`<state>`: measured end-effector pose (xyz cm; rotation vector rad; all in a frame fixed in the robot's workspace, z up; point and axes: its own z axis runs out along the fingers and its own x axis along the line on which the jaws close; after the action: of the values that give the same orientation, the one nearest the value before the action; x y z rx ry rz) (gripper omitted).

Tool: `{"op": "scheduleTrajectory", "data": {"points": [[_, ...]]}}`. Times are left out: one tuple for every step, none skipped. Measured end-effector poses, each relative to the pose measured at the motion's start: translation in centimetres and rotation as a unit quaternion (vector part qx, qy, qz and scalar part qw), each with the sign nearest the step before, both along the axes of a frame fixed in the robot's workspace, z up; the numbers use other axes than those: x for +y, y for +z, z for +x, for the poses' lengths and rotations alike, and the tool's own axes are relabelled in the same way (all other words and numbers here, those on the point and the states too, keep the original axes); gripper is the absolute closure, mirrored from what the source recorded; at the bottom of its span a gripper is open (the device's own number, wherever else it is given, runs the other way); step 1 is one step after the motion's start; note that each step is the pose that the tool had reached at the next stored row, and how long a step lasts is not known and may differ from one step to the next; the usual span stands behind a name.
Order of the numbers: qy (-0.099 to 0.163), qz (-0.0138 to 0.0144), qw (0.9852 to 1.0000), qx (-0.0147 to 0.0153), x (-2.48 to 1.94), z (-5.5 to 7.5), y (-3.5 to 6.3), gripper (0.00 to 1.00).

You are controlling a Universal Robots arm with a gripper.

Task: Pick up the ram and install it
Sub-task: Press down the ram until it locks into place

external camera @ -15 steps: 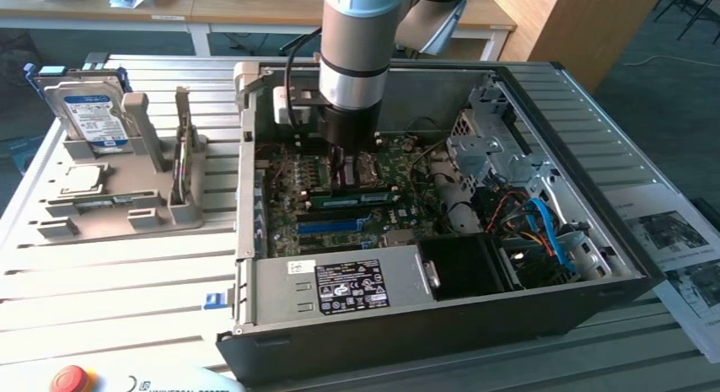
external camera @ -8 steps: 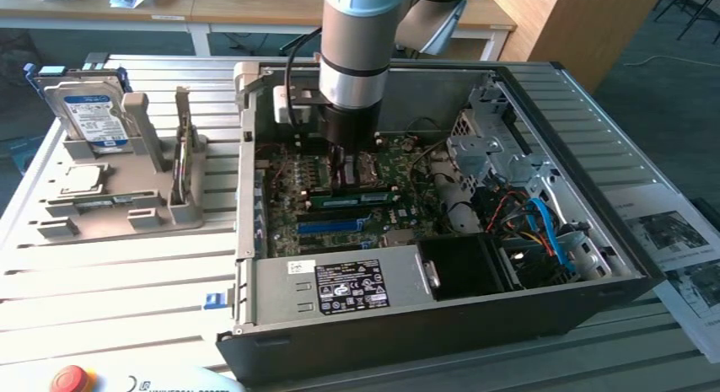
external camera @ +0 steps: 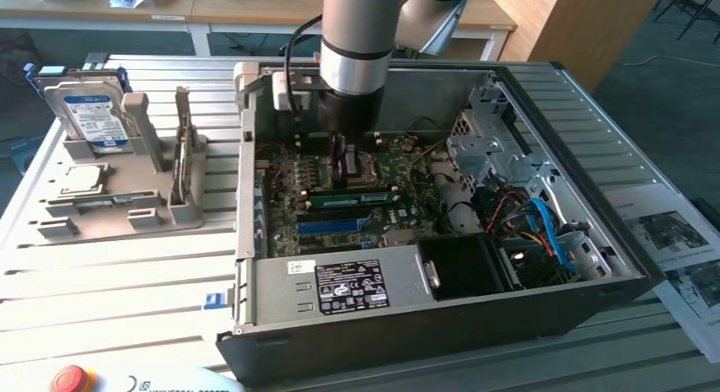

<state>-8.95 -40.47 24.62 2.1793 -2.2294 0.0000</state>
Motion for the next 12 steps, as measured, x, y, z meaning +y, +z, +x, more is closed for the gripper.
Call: {"op": "scheduleTrajectory", "data": {"points": [[0.000, 0.0000, 1.0000, 0.0000, 0.00, 0.0, 0.33, 0.90], [0.000, 0.0000, 1.0000, 0.0000, 0.00, 0.0, 0.68, 0.90], [0.000, 0.0000, 1.0000, 0.0000, 0.00, 0.0, 1.05, 0.90], [0.000, 0.0000, 1.0000, 0.0001, 0.00, 0.0, 1.41, 0.90], [0.000, 0.0000, 1.0000, 0.0001, 0.00, 0.0, 1.80, 0.90], [0.000, 0.0000, 1.0000, 0.0002, 0.00, 0.0, 2.14, 0.90], [0.000, 0.0000, 1.0000, 0.0002, 0.00, 0.0, 2.47, 0.90], [0.000, 0.0000, 1.0000, 0.0002, 0.00, 0.0, 2.78, 0.90], [0.000, 0.0000, 1.0000, 0.0003, 0.00, 0.0, 3.10, 0.90], [0.000, 0.0000, 1.0000, 0.0003, 0.00, 0.0, 3.41, 0.90], [0.000, -0.0001, 1.0000, 0.0004, 0.00, 0.0, 3.75, 0.90], [0.000, -0.0001, 1.0000, 0.0005, 0.00, 0.0, 4.08, 0.90]]}}
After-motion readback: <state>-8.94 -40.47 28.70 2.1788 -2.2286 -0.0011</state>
